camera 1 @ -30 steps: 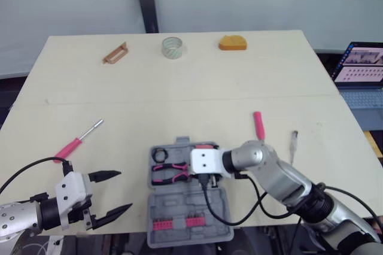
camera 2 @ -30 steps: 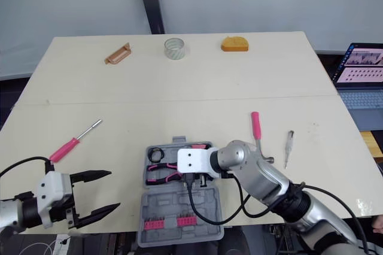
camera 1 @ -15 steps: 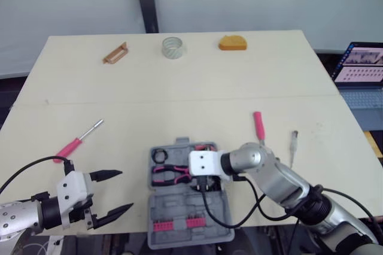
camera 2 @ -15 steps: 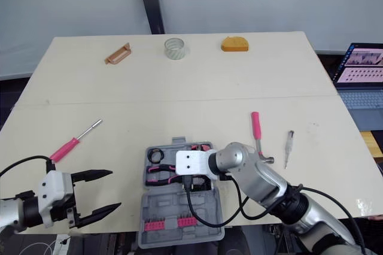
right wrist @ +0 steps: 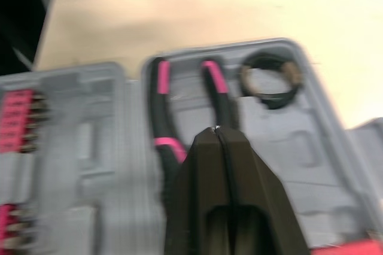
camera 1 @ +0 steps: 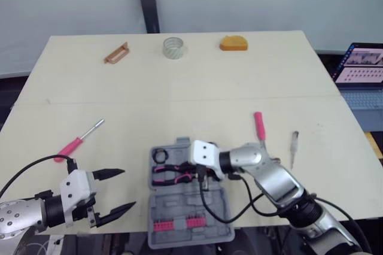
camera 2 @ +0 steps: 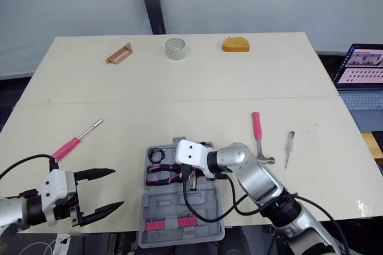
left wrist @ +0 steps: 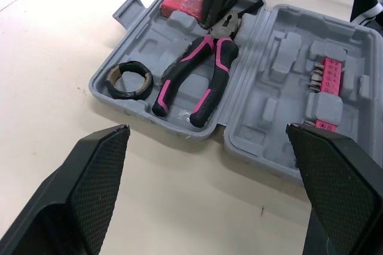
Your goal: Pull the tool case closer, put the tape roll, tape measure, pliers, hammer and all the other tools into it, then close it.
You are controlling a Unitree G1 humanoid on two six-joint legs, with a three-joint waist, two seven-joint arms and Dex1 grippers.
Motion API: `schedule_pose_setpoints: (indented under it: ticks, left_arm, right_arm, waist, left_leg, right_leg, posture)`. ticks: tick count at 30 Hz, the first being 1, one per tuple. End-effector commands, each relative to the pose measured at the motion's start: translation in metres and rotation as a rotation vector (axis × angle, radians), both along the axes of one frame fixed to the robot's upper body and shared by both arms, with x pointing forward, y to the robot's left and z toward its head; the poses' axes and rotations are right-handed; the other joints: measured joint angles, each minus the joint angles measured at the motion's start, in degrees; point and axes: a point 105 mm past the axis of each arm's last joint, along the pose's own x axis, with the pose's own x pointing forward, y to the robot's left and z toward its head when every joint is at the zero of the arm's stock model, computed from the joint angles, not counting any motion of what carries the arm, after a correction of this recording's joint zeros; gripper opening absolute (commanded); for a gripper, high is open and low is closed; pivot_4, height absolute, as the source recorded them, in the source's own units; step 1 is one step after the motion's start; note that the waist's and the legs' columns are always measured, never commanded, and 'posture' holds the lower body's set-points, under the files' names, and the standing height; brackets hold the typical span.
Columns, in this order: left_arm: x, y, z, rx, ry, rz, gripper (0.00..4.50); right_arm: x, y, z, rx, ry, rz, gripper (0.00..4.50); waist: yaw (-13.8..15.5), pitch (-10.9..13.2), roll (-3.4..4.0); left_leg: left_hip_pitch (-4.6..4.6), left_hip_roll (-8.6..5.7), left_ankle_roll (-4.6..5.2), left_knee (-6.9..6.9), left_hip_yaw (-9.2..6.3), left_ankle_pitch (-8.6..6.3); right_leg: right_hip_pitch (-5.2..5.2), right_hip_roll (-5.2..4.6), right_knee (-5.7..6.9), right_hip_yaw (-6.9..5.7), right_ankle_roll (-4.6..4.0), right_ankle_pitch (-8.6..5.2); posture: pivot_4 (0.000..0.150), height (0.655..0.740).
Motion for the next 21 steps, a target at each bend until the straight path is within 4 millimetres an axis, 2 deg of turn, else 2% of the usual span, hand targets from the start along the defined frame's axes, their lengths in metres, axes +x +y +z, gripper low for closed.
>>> schedule_pose_setpoints:
  ticks: [1,9,21]
  left_arm:
    - [0.0,-0.001,0.002,0.01,-0.011,-0.004,4.5]
    - [0.001,0.0,0.003,0.015,-0.012,-0.007,4.5]
    - [0.003,-0.001,0.003,0.015,-0.017,-0.002,4.5]
  right_arm:
    - [-0.01,0.008,0.001,0.052,0.039,0.042,0.08]
    - [-0.003,0.006,-0.022,0.003,0.069,0.007,0.08]
    - [0.002,-0.013,-0.069,-0.18,0.127,-0.073,0.08]
  waist:
    - [0.0,0.0,0.0]
    - [-0.01,0.0,0.0]
    - [-0.05,-0.2,-0.01]
  left_leg:
    - [0.0,0.0,0.0,0.0,0.0,0.0]
    - [0.02,0.0,0.0,-0.01,0.0,0.0]
    - [0.2,0.02,0.0,-0.05,0.03,0.0]
  right_leg:
    - [0.0,0.0,0.0,0.0,0.0,0.0]
    - [0.0,0.01,0.0,0.01,0.0,0.0]
    - [0.13,0.02,-0.01,0.03,-0.01,0.0]
  posture:
    - [0.15,0.74]
    - [0.15,0.74]
    - [0.15,0.74]
